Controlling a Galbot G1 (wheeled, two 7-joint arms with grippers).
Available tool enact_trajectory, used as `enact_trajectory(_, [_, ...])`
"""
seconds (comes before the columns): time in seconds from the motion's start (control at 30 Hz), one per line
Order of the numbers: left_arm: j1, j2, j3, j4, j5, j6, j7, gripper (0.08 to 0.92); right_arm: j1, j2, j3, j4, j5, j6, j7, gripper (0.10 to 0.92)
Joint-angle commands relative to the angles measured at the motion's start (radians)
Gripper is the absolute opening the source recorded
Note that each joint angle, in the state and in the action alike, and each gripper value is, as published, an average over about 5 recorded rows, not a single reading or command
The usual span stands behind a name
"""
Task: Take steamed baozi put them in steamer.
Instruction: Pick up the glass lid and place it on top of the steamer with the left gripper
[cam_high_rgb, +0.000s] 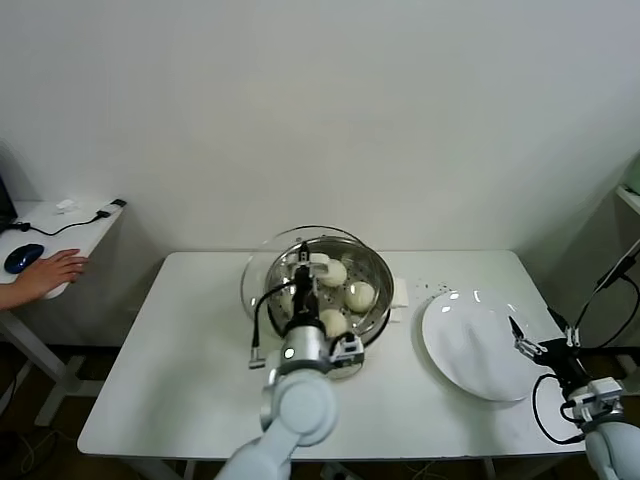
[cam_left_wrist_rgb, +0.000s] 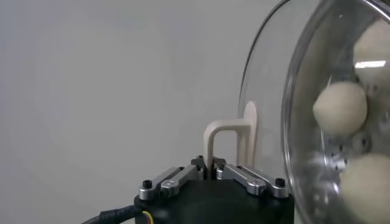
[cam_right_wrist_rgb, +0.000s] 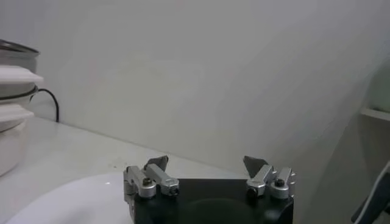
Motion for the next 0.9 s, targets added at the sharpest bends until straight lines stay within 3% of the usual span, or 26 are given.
enact_trajectory(0.03, [-0.095, -0.139, 0.066, 0.22, 0.034, 0.041, -0.028, 0.149, 0.001, 0.001, 0.014, -0.007, 0.0, 0.004, -0.004, 0.823])
enact_trajectory(0.9, [-0.094, -0.122, 0.004, 0.301, 0.002, 0.028, -0.054, 0.149, 0.013, 0.005, 0.004, -0.014, -0.004, 0.007, -0.011, 0.823])
